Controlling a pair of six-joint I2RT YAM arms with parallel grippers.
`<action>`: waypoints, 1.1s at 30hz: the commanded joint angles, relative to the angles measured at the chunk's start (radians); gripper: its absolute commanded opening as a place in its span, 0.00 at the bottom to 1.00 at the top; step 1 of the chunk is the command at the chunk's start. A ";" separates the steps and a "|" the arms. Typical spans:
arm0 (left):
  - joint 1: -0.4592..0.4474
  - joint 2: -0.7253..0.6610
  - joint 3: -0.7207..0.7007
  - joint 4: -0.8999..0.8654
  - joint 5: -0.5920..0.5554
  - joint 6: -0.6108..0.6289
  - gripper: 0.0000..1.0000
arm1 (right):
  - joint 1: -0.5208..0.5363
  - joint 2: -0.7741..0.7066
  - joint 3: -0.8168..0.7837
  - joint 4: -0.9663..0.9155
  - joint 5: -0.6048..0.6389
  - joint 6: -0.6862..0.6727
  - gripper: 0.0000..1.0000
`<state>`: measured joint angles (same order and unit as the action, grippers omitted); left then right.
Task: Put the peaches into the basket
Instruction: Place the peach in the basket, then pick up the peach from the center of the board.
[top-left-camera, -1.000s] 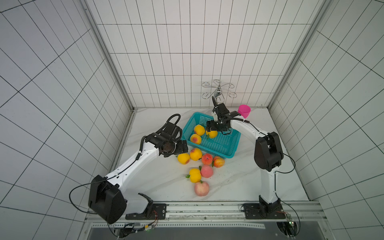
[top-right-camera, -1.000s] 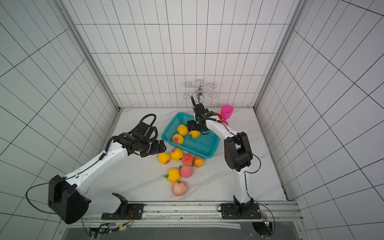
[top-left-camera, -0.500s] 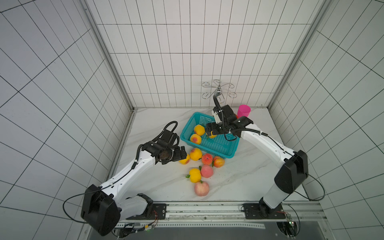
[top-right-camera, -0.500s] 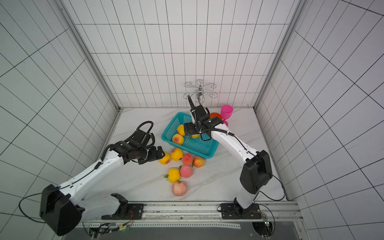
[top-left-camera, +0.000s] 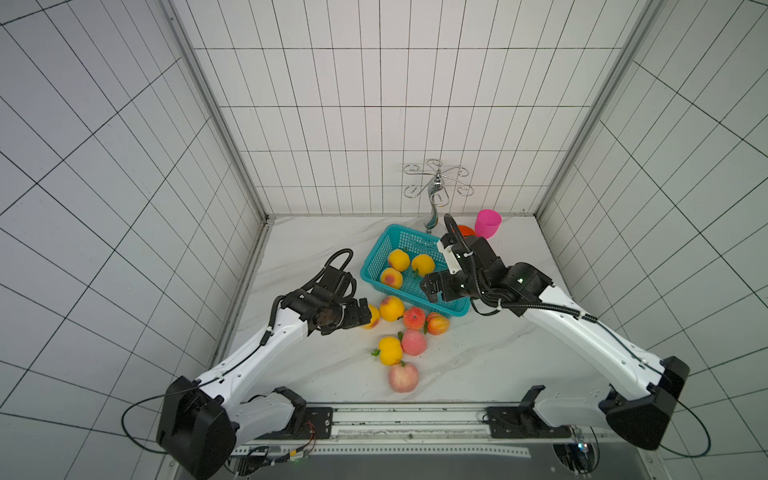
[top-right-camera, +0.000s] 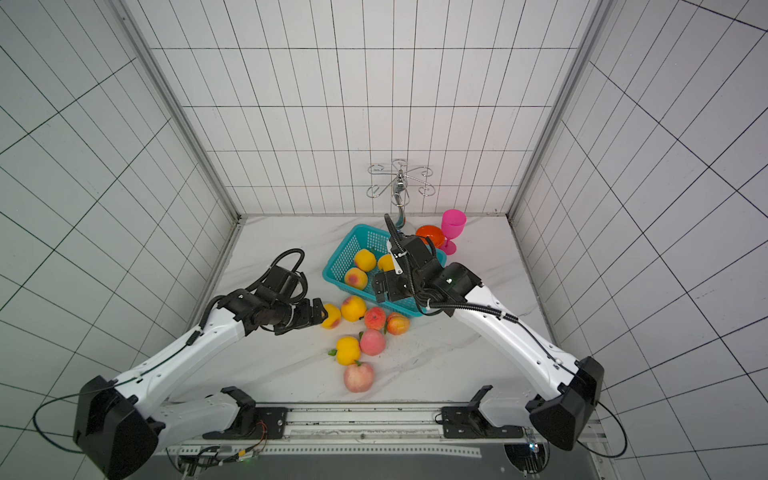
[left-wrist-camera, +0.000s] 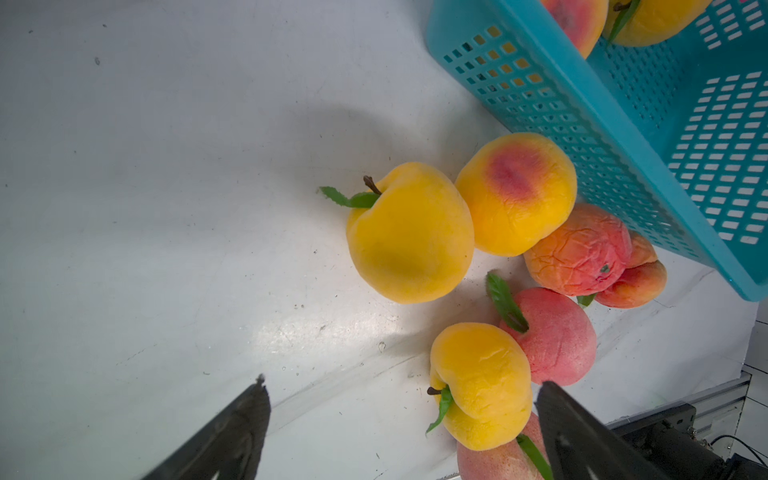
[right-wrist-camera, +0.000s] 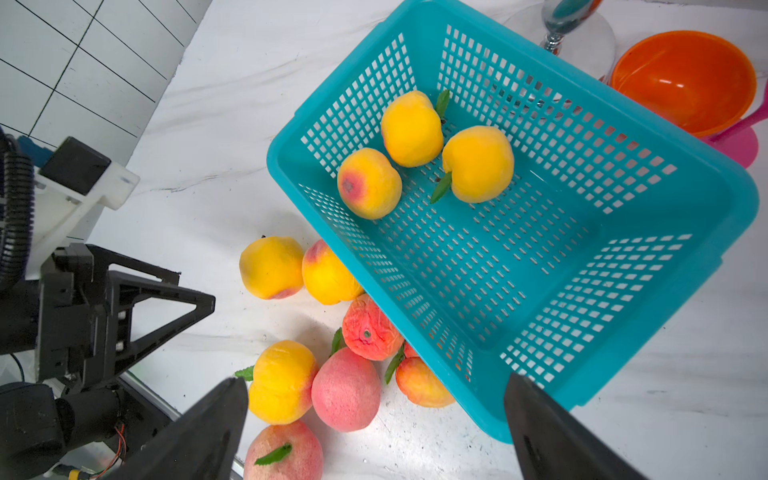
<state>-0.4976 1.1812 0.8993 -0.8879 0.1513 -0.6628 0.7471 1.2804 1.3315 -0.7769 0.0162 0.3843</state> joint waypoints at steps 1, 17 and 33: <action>-0.004 0.042 0.024 0.005 -0.028 -0.033 0.98 | 0.005 -0.029 -0.047 -0.059 -0.053 -0.035 0.99; -0.024 0.201 0.139 0.004 -0.102 -0.118 0.98 | -0.001 -0.090 -0.181 -0.018 -0.216 -0.102 0.99; -0.022 0.363 0.172 0.078 -0.067 -0.105 0.96 | -0.073 -0.061 -0.172 -0.015 -0.226 -0.117 0.99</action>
<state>-0.5190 1.5276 1.0466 -0.8398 0.0799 -0.7673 0.6865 1.2098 1.1477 -0.7910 -0.2035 0.2893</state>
